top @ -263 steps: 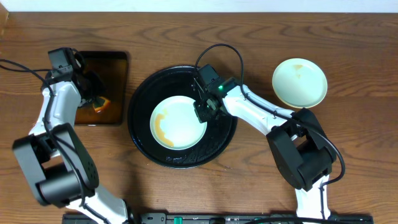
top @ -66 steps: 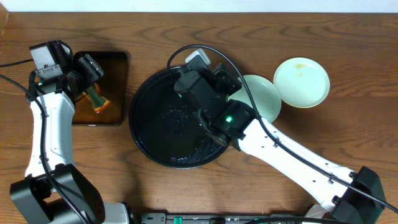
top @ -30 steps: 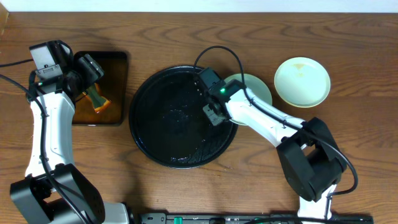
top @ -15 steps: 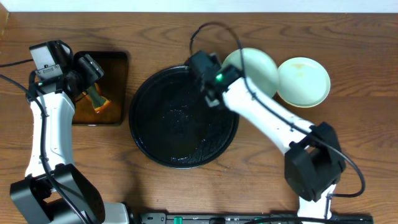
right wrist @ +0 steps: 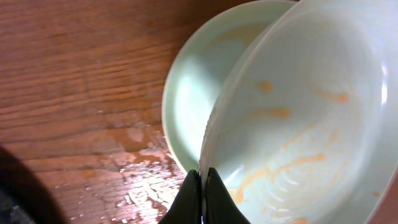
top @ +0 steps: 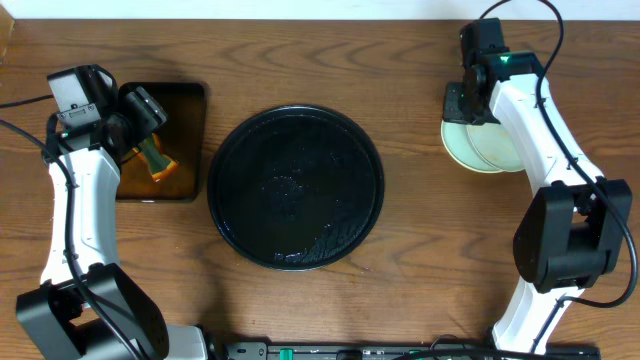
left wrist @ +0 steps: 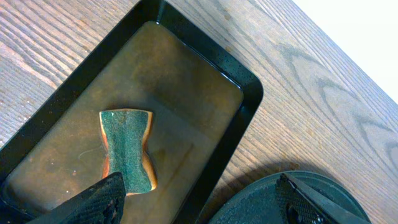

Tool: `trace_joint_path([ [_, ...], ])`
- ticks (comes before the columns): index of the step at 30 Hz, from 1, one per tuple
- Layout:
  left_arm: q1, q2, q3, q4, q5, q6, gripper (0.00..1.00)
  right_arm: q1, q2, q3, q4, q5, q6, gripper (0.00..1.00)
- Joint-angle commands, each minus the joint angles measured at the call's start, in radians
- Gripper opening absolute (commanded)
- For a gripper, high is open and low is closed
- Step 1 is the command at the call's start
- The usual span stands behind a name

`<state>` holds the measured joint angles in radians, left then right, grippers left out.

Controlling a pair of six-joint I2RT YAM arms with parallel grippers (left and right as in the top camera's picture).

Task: Clean dirty plates on tray and stack at the side

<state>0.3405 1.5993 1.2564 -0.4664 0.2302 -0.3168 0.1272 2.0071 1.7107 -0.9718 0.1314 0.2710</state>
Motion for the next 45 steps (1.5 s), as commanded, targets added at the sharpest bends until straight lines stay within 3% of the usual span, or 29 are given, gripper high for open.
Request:
trace_joint_path([
  [1, 0.003, 0.004, 0.004, 0.0, -0.003, 0.005, 0.78, 0.005, 0.006, -0.007, 0.024, -0.032, -0.025, 0.07],
  [4, 0.003, 0.004, 0.004, 0.0, -0.002, 0.005, 0.78, 0.005, 0.007, -0.007, 0.038, -0.042, -0.025, 0.2],
  [7, 0.003, 0.004, 0.004, 0.0, -0.002, 0.005, 0.78, 0.005, 0.007, -0.007, 0.033, -0.047, -0.025, 0.5],
  [8, 0.003, 0.004, 0.004, 0.0, -0.003, 0.005, 0.78, 0.005, 0.007, -0.007, 0.029, -0.053, -0.025, 0.54],
  [10, 0.003, 0.004, 0.004, 0.0, -0.002, 0.005, 0.78, 0.005, 0.006, -0.006, 0.013, -0.098, -0.025, 0.56],
  [15, 0.003, 0.004, 0.004, 0.0, -0.002, 0.005, 0.78, 0.026, -0.048, -0.006, -0.021, -0.238, -0.003, 0.49],
  [22, 0.003, 0.004, 0.004, 0.0, -0.002, 0.005, 0.78, 0.119, -0.278, -0.008, -0.172, -0.108, 0.013, 0.55],
  [24, 0.003, 0.004, 0.004, 0.0, -0.003, 0.005, 0.78, 0.173, -0.33, -0.023, -0.246, 0.025, 0.021, 0.79],
  [27, 0.003, 0.004, 0.004, 0.0, -0.002, 0.005, 0.78, 0.256, -0.401, -0.095, -0.276, 0.124, 0.074, 0.82],
  [28, 0.003, 0.004, 0.004, 0.0, -0.002, 0.005, 0.78, 0.295, -0.437, -0.142, -0.265, 0.124, 0.073, 0.99],
  [34, 0.003, 0.004, 0.004, 0.0, -0.003, 0.005, 0.78, 0.37, -0.62, -0.354, -0.167, 0.123, 0.129, 0.99],
  [45, 0.003, 0.004, 0.004, 0.0, -0.003, 0.005, 0.78, 0.37, -0.647, -0.363, -0.172, 0.091, 0.133, 0.99],
])
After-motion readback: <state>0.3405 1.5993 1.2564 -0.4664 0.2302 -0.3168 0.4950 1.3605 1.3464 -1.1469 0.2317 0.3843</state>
